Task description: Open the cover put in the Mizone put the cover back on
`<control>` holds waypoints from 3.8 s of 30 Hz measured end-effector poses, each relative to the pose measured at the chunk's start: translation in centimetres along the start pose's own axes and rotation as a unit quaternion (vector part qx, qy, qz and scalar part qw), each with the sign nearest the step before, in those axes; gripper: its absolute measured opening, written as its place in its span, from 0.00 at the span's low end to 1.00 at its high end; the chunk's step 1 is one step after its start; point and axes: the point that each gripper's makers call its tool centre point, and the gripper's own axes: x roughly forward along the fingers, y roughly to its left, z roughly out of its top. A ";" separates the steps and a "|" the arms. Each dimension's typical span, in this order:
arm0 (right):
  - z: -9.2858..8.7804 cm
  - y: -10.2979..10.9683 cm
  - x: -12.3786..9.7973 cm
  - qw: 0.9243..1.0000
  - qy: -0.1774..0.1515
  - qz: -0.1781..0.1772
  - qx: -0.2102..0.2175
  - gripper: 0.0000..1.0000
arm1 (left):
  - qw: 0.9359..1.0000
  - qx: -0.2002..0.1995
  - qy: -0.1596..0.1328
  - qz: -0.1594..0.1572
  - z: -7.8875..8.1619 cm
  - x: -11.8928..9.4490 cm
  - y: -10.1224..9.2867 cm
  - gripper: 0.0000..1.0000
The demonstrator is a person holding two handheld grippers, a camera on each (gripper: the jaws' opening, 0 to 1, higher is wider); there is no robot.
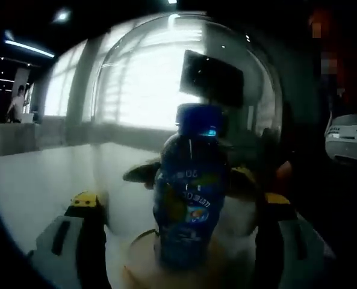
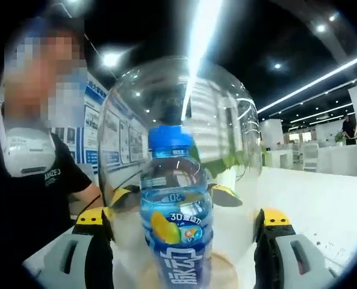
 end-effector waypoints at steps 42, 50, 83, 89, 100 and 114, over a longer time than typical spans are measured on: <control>-0.8 0.5 -0.3 1.000 0.005 0.001 -0.012 0.90 | 1.000 0.016 0.000 0.002 -0.6 0.2 -0.2 0.86; -0.7 0.4 -0.3 1.000 0.003 0.000 -0.012 0.90 | 1.000 0.017 -0.003 0.001 -0.6 0.2 -0.2 0.86; -0.6 0.4 -0.6 0.999 0.019 -0.015 -0.024 0.89 | 0.998 0.048 0.028 0.014 -1.3 -0.5 0.0 0.83; -0.5 0.4 -0.8 0.998 0.034 -0.028 -0.039 0.87 | 0.997 0.060 0.042 0.020 -1.5 -0.5 0.0 0.83; -0.5 0.6 -0.8 0.998 0.034 -0.029 -0.038 0.87 | 0.997 0.060 0.044 0.022 -1.5 -0.5 -0.2 0.83; -0.8 0.9 -1.8 0.995 0.046 -0.082 -0.028 0.81 | 0.999 0.024 0.033 0.015 -1.0 -0.8 -0.2 0.84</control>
